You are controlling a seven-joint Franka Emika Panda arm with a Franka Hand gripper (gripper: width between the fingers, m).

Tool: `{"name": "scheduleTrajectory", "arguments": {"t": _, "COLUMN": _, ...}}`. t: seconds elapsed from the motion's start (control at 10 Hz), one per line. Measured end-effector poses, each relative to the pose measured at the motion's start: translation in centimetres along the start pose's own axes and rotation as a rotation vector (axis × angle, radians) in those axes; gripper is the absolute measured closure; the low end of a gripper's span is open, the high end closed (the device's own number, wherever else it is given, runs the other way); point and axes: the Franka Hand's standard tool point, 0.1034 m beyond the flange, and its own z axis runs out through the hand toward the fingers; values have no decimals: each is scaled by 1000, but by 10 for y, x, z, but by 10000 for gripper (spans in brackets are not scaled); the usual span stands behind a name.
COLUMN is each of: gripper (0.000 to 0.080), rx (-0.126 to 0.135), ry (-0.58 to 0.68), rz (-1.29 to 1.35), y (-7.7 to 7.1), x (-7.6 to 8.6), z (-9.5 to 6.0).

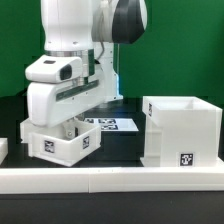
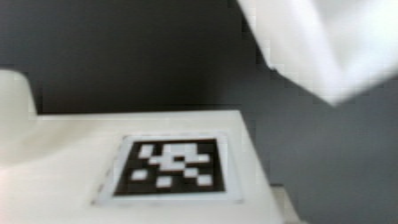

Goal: Assemble drawer

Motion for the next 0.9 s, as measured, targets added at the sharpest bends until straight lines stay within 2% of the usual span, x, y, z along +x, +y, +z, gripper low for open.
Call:
{"name": "scheduleTrajectory", "arguments": {"t": 0.6, "gripper": 758, "rx": 10, "ry": -48, "rz": -366, "y": 1, "x": -5, "z": 3}}
{"name": "scheduleTrajectory", "arguments": {"t": 0.9, "gripper": 758, "rx": 6, "ry": -52, "rz": -402, "y": 10, "x": 19, "z": 2}}
